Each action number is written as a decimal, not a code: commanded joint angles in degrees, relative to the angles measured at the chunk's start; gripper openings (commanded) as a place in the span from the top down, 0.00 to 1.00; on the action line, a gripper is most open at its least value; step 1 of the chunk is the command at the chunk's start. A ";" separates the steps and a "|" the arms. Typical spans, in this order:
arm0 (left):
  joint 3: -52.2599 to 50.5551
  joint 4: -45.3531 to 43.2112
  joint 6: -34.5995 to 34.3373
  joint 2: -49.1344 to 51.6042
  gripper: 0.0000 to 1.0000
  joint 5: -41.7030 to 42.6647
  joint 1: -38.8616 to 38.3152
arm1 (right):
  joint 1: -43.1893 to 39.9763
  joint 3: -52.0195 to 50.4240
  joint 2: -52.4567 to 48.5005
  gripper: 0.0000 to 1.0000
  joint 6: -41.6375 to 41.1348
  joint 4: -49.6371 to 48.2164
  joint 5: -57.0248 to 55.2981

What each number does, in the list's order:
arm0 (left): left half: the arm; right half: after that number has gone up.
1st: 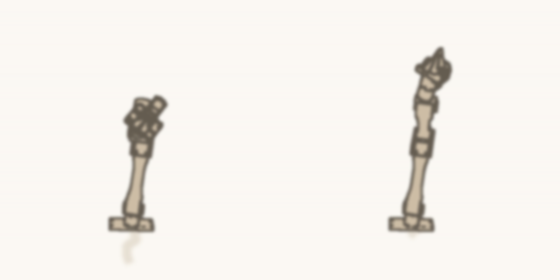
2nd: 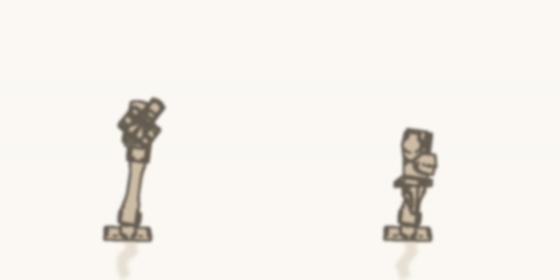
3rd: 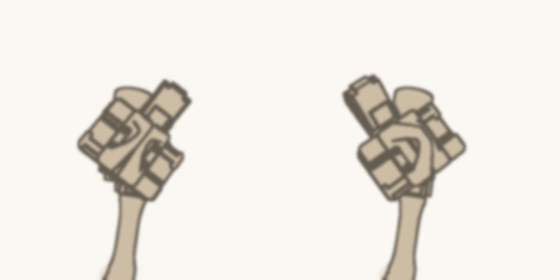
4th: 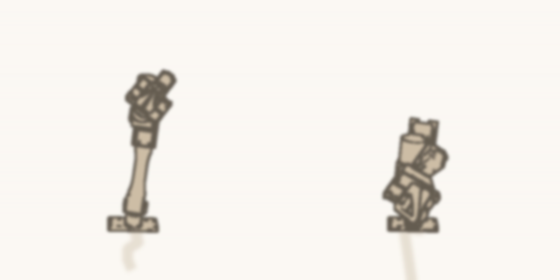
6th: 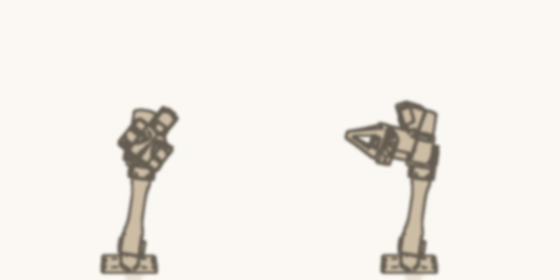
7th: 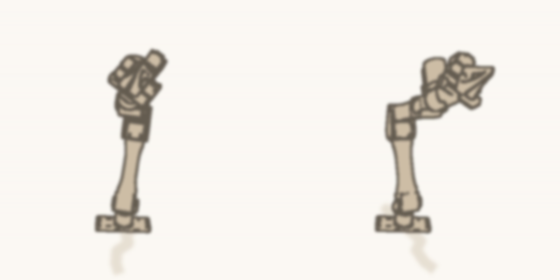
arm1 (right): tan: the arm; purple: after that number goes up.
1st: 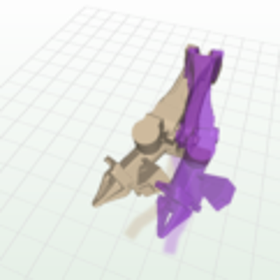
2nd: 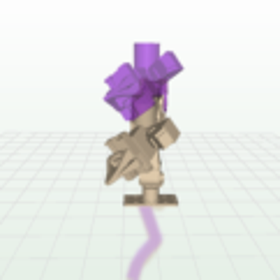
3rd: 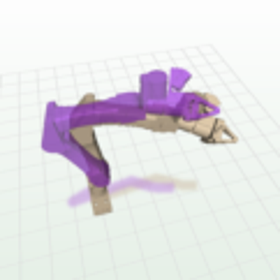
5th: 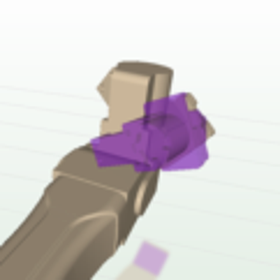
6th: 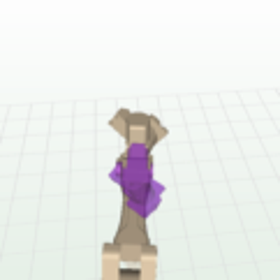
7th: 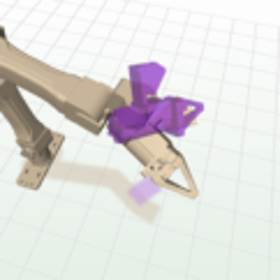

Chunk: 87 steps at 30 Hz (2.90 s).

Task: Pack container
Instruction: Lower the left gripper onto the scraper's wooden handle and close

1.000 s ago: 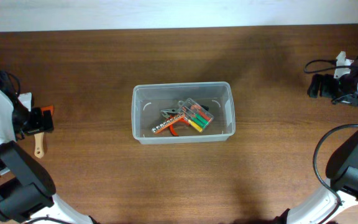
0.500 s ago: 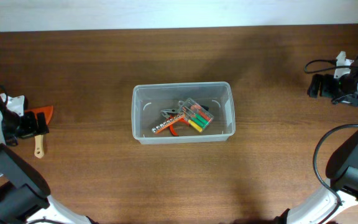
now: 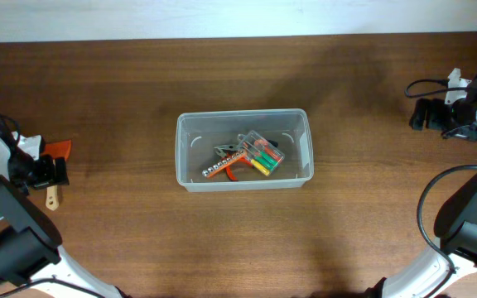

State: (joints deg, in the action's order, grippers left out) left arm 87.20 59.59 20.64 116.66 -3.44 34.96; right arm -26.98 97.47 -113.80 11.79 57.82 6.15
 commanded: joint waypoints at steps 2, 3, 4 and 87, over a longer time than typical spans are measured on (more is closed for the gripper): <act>-0.17 -1.99 4.57 0.76 0.01 -0.90 0.04 | -0.09 -0.15 -0.04 0.01 -0.28 -0.04 0.55; -0.17 -2.21 4.90 0.76 0.01 -0.87 0.04 | -0.09 -0.15 -0.04 0.01 -0.28 -0.04 0.55; -0.17 -2.38 5.03 0.76 0.01 -0.83 0.04 | -0.09 -0.15 -0.04 0.01 -0.28 -0.04 0.55; -0.17 -5.18 0.90 9.40 0.01 0.44 0.46 | -0.09 -0.15 -0.04 0.01 -0.28 -0.04 0.55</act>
State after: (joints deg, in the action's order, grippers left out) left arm 87.50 55.27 21.45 122.80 -2.33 35.29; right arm -26.98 97.47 -113.80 11.77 57.82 6.15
